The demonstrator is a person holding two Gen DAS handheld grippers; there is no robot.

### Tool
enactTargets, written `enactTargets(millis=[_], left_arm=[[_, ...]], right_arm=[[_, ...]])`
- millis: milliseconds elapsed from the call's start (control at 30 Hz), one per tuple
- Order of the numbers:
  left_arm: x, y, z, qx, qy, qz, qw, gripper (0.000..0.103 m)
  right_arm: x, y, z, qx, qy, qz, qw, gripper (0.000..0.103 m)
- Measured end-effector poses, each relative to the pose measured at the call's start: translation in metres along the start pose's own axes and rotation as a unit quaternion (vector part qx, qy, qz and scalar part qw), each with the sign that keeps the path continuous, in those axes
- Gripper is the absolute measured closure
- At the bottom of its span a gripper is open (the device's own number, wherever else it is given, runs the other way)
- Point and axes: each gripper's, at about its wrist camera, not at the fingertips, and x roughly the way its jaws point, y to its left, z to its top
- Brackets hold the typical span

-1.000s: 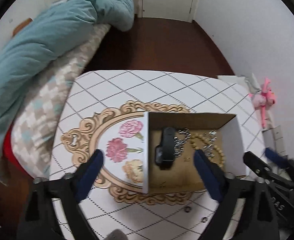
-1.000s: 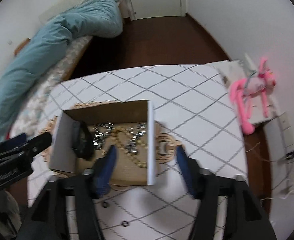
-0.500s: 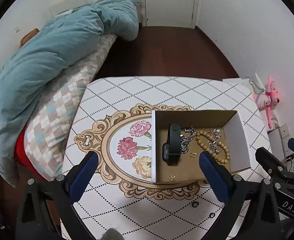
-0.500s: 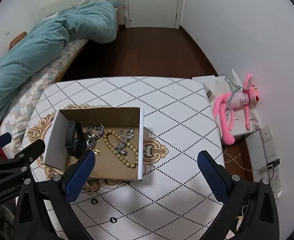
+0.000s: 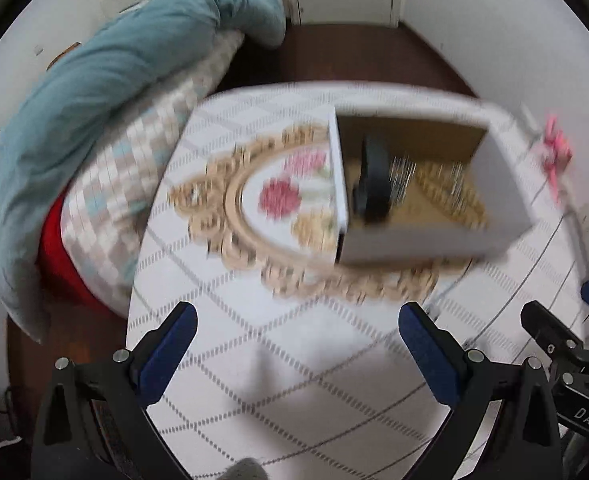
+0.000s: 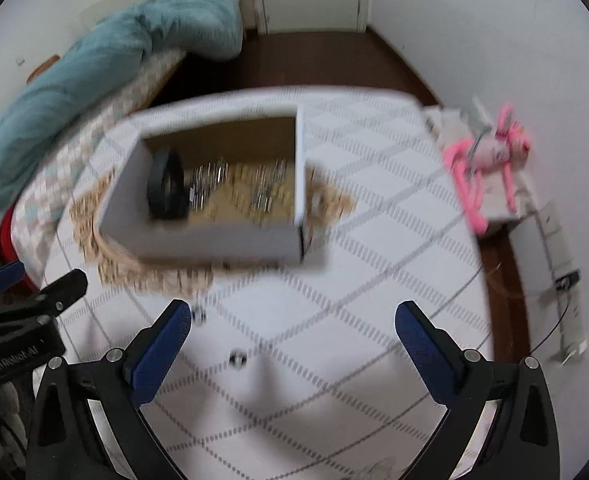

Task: Organize jewelry
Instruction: 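Pinch a black ring with the right tool while the left tool pinches another black ring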

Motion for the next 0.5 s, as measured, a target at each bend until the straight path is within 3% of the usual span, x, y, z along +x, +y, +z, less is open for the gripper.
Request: enactTargets(millis=[100, 500], left_arm=[[0.014, -0.001, -0.018, 0.001, 0.018, 0.001, 0.9998, 0.0], [0.049, 0.007, -0.048, -0.015, 0.065, 0.006, 0.9978, 0.0]], right_arm=[[0.016, 0.005, -0.021, -0.009, 0.019, 0.002, 1.0, 0.002], [0.048, 0.025, -0.052, -0.025, 0.033, 0.032, 0.999, 0.044]])
